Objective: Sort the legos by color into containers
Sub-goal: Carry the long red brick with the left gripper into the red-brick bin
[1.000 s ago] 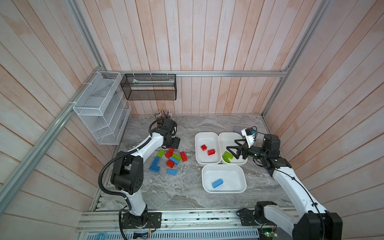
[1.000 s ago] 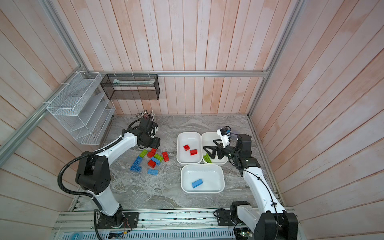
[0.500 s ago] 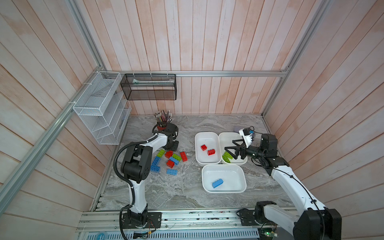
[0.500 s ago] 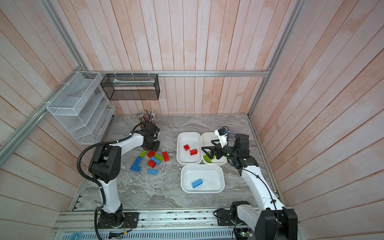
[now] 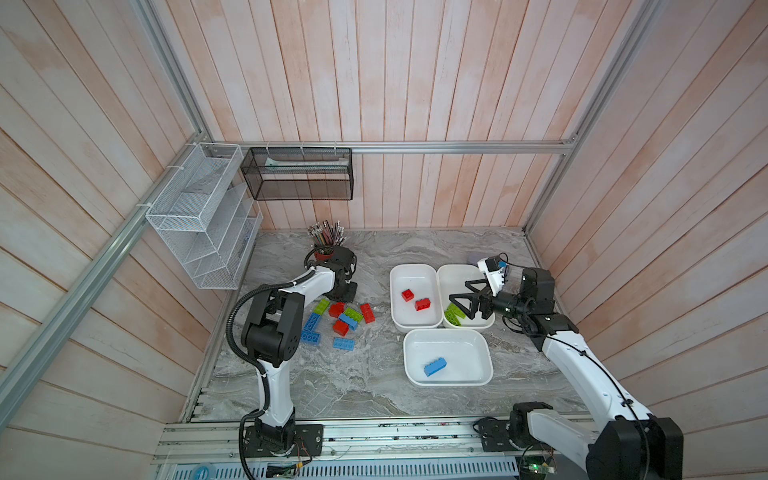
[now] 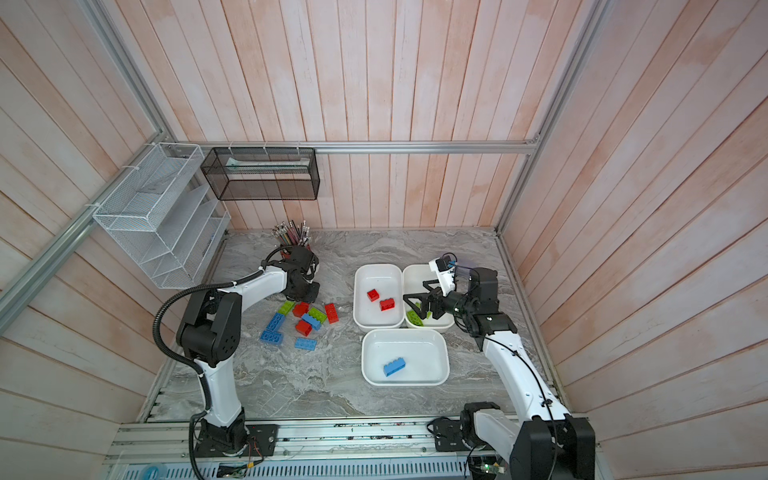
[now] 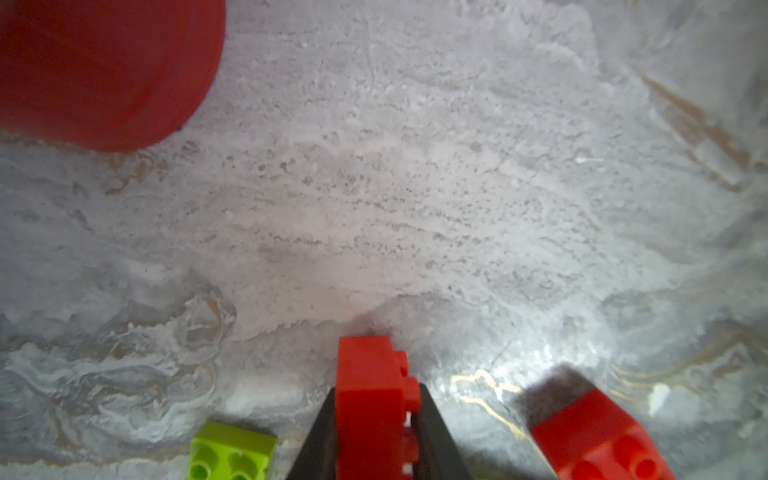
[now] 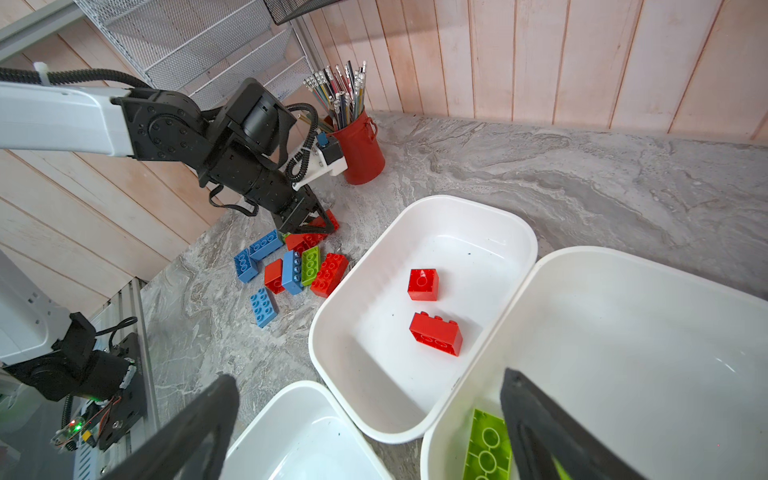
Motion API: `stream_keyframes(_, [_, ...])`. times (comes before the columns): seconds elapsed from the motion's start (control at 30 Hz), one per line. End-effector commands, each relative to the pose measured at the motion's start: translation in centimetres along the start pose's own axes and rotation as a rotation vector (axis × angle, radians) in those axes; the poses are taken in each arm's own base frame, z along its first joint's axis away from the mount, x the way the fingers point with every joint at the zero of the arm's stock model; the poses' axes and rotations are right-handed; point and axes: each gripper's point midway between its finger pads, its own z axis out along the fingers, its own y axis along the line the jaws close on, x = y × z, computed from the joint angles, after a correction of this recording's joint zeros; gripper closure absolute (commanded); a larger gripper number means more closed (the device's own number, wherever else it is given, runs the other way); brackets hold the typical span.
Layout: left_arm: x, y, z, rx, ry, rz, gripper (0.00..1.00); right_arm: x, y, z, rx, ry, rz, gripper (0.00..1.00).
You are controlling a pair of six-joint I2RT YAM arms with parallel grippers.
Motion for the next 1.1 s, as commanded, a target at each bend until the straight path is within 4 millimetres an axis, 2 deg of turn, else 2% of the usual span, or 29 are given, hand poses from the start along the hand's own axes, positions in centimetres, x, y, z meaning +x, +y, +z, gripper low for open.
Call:
stream_keyframes(0.0, [-3.6,-2.7,-5.3,0.064,-0.113,0.013,0.77,-0.5,0.0,-0.2,0.015,0.0,-0.017,0.02])
stream_keyframes(0.13, [-6.0,-5.3,-9.1,0.092,-0.174,0.042,0.76,-0.6,-0.2,-0.4,0.028,-0.008,-0.019,0.02])
stream_keyframes(0.23, [-7.1,-8.6,-11.1,0.189,-0.22,0.051,0.76,-0.7,-0.3,-0.7,0.036,-0.014,-0.021,0.02])
stream_keyframes(0.33, [-8.2,-12.8,-12.5,0.28,-0.254,0.09,0.75,-0.8,-0.3,-0.8,0.041,-0.016,-0.022,0.02])
stream_keyframes(0.4, [-8.7,-16.3,-12.8,0.339,-0.264,0.13,0.75,-0.8,-0.3,-1.0,0.044,-0.017,-0.025,0.02])
stream_keyframes(0.5, [-8.5,-20.5,-11.8,0.394,-0.241,0.179,0.74,-0.8,-0.3,-1.1,0.044,-0.02,-0.025,0.02])
stream_keyframes(0.67, [-7.2,-23.8,-8.1,0.385,-0.173,0.22,0.74,-0.7,-0.5,-1.4,0.049,-0.022,-0.024,0.02])
stream_keyframes(0.8, [-5.8,-23.8,-5.0,0.315,-0.106,0.23,0.73,-0.6,-0.5,-1.8,0.05,-0.029,-0.023,0.02])
stream_keyframes(0.97, [-4.8,-22.6,-3.3,0.245,-0.079,0.225,0.73,-0.4,-0.6,-1.9,0.05,-0.03,-0.022,0.02])
stream_keyframes(1.07, [-3.7,-22.9,-2.1,0.264,-0.042,0.225,0.7,-0.2,-0.6,-1.9,0.046,-0.027,-0.02,0.02])
